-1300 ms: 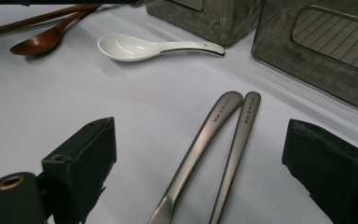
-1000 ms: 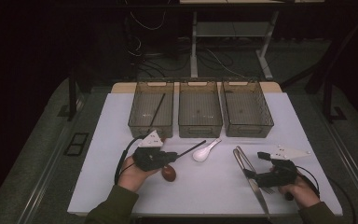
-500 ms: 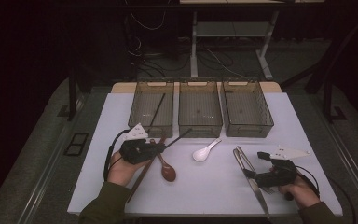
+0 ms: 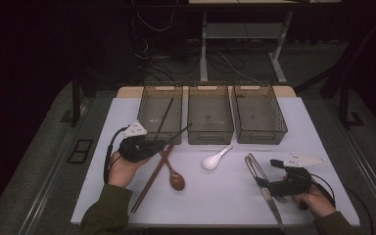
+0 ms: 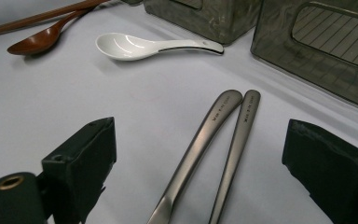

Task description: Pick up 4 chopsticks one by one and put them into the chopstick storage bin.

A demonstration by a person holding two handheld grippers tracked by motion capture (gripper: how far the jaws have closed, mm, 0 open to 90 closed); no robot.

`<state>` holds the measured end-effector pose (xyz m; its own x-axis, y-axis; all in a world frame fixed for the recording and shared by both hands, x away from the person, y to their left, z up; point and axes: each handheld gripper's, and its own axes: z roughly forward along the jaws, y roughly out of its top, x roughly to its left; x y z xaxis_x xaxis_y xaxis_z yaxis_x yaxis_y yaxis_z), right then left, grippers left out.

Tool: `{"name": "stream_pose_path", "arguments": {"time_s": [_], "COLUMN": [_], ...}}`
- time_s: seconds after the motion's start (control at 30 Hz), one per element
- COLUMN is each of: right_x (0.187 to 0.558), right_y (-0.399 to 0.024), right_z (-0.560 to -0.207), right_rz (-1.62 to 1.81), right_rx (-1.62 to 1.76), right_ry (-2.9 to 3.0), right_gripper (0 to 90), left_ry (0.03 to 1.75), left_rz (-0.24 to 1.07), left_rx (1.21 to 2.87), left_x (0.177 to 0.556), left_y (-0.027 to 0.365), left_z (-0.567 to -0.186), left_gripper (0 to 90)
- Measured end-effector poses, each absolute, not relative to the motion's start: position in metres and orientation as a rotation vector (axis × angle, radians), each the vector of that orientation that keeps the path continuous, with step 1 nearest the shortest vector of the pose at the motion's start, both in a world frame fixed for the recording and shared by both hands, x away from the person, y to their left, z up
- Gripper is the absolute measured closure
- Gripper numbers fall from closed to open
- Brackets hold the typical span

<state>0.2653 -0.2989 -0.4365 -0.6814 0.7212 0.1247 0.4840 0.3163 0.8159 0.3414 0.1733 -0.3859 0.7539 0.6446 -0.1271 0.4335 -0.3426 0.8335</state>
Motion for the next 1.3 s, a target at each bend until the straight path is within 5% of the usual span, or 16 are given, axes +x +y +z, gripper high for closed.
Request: {"name": "stream_pose_path", "arguments": {"time_s": [1.3], "right_x": [0.265], "right_y": [-0.3], "right_z": [-0.437], "right_rz": [1.305], "right_rx": [1.106], "right_ry": [2.313], "right_gripper": [9.8], "left_ry": [1.008], "left_rz": [0.386], "left_rx": [1.9], "left_x": [0.441], "left_y": [0.179], "left_z": [-0.356], "left_gripper": [84.9]}}
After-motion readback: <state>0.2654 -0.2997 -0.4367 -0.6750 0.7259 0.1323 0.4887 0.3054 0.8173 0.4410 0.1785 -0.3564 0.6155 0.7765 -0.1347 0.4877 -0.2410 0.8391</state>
